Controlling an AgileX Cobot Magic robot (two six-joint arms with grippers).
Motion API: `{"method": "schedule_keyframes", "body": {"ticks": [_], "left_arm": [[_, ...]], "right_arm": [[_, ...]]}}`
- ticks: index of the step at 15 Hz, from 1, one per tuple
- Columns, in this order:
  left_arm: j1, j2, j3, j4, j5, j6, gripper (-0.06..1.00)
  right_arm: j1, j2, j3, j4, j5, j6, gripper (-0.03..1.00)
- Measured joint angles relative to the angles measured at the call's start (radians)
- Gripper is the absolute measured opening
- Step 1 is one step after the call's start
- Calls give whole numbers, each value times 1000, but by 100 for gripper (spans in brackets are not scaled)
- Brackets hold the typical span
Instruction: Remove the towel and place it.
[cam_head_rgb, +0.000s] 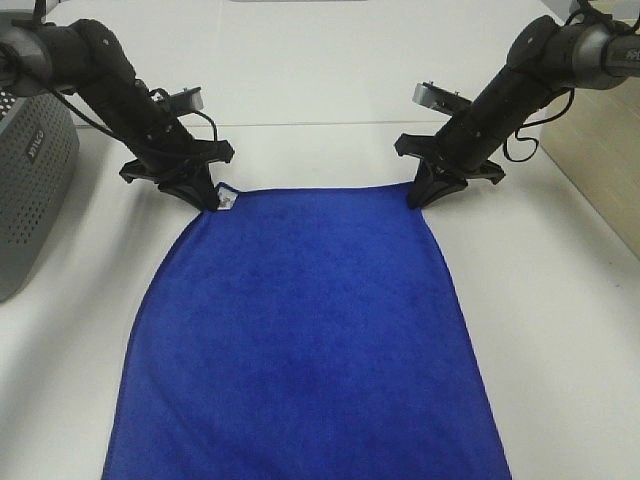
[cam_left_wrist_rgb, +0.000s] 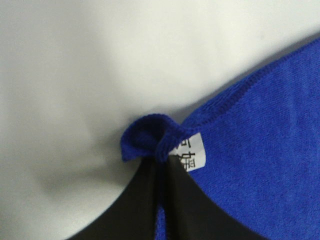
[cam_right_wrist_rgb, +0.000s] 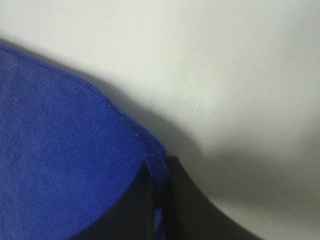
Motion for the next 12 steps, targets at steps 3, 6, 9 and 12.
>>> {"method": "schedule_keyframes", "body": {"ticks": [3,6,9,12], "left_arm": [[0,1,0,-1,-4,16,2],[0,1,0,-2,-22,29,2],[0,1,0,-2,-77,58,2],[0,8,-32,13,-124,79,2]], "right_arm": [[0,1,0,6,-4,0,2],[1,2,0,10,-25,0,2],[7,9,-39,-10,-77,-25,2],[8,27,-106,-38,-122,-38,2]]}}
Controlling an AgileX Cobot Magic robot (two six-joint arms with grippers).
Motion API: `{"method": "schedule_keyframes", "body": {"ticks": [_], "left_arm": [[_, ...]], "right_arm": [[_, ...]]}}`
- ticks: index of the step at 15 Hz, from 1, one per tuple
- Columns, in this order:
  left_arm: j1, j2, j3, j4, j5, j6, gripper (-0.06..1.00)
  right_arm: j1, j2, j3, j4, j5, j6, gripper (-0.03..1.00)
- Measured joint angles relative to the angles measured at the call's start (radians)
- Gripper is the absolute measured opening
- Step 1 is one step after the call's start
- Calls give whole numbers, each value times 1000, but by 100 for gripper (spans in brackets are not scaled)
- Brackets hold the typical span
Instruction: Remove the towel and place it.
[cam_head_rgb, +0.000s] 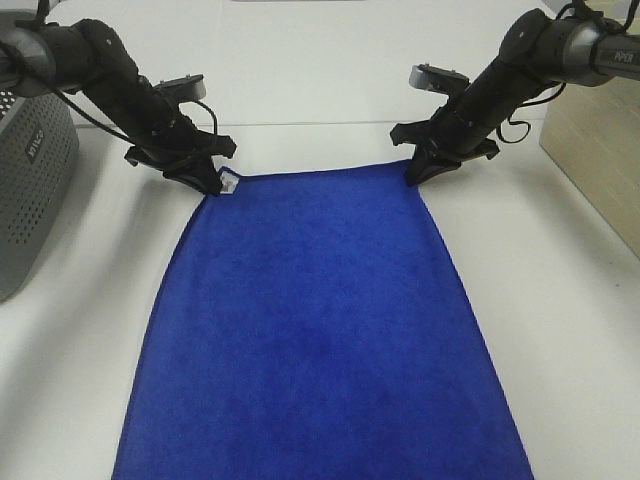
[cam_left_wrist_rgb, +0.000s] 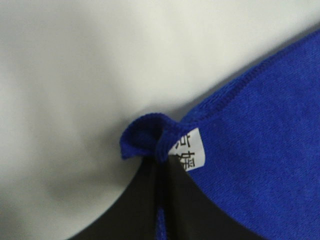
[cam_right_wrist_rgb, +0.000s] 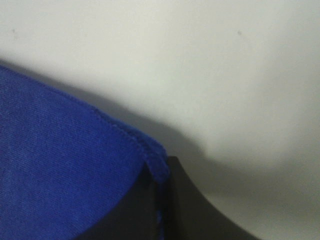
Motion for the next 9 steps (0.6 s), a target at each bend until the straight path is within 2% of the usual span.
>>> {"method": "schedule_keyframes", "body": {"ticks": [4,9], "left_arm": [[0,11,-144,15,-38,59,2],[0,11,-160,49,-163,76,2]], "right_arm": [[0,0,-40,1,-83,-32,2],[1,0,-86,9,-165,-66,2]]}}
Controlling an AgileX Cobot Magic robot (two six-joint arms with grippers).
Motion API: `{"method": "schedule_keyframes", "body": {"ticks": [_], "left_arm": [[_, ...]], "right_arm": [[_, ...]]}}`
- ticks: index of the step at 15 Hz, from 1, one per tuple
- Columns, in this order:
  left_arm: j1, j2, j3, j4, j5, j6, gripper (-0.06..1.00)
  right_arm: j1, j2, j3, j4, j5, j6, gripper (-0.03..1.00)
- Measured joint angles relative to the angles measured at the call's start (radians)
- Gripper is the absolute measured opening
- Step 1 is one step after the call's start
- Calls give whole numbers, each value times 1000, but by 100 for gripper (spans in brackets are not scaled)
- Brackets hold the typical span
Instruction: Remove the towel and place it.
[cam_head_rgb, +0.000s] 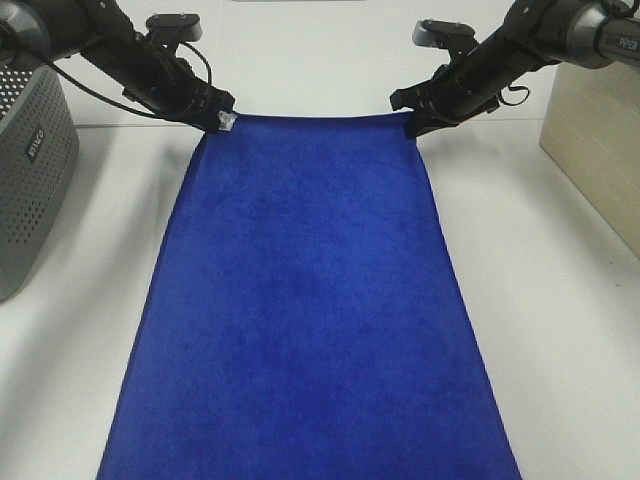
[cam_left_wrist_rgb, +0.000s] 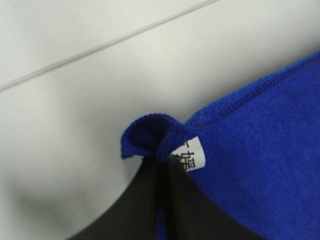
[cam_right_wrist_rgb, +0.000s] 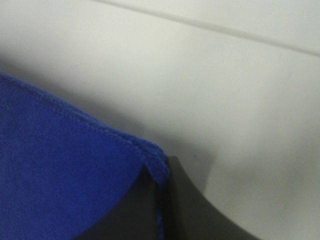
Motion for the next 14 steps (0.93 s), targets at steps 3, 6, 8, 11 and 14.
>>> {"method": "schedule_keyframes", "body": {"ticks": [3,6,8,11,14], "left_arm": [[0,0,0,1,-86,13,2],[-3,0,0,5,-195,47,2],[-3,0,0,5,-231,55,2],[-3,0,0,8,-290,66,2],[-3,2,0,13,-307,87,2]], "right_arm": [[0,0,-6,20,-61,-47,2],[0,0,-7,88,-144,-126,2],[0,0,-7,119,-172,-166,2],[0,0,-7,211,-234,-264,2],[0,0,-7,278,-255,-353,2]]}}
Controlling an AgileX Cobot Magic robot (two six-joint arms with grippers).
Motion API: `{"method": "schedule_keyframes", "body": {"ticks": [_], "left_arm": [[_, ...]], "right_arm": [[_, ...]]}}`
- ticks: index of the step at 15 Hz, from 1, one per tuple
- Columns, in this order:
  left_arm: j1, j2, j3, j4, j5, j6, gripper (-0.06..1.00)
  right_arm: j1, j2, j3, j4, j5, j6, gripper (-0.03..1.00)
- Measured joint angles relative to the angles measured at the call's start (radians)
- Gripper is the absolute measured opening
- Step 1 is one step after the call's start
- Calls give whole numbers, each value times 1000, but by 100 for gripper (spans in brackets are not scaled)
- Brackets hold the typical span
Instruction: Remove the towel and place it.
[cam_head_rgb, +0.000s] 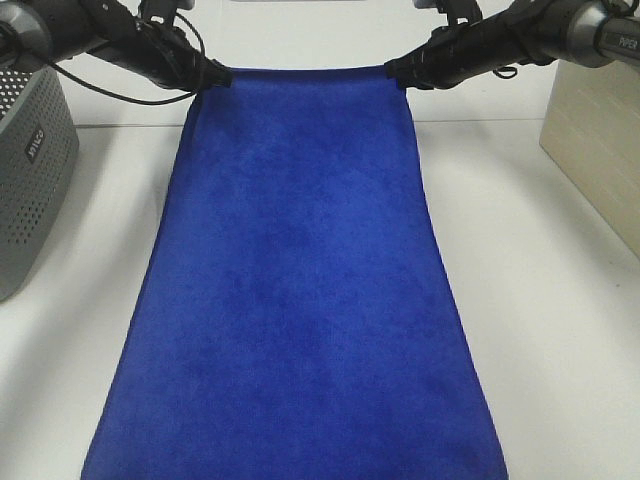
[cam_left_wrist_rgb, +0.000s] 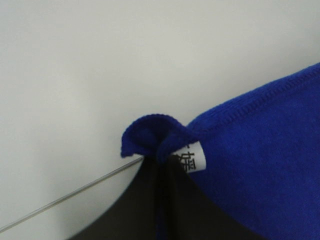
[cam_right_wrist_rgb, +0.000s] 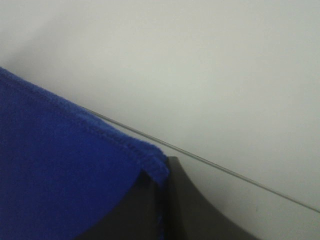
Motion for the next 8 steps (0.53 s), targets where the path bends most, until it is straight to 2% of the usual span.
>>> {"method": "schedule_keyframes", "body": {"ticks": [8], "left_arm": [[0,20,0,3,-38,10,2]], "right_arm": [[0,41,-1,30,-30,-38,2]]}}
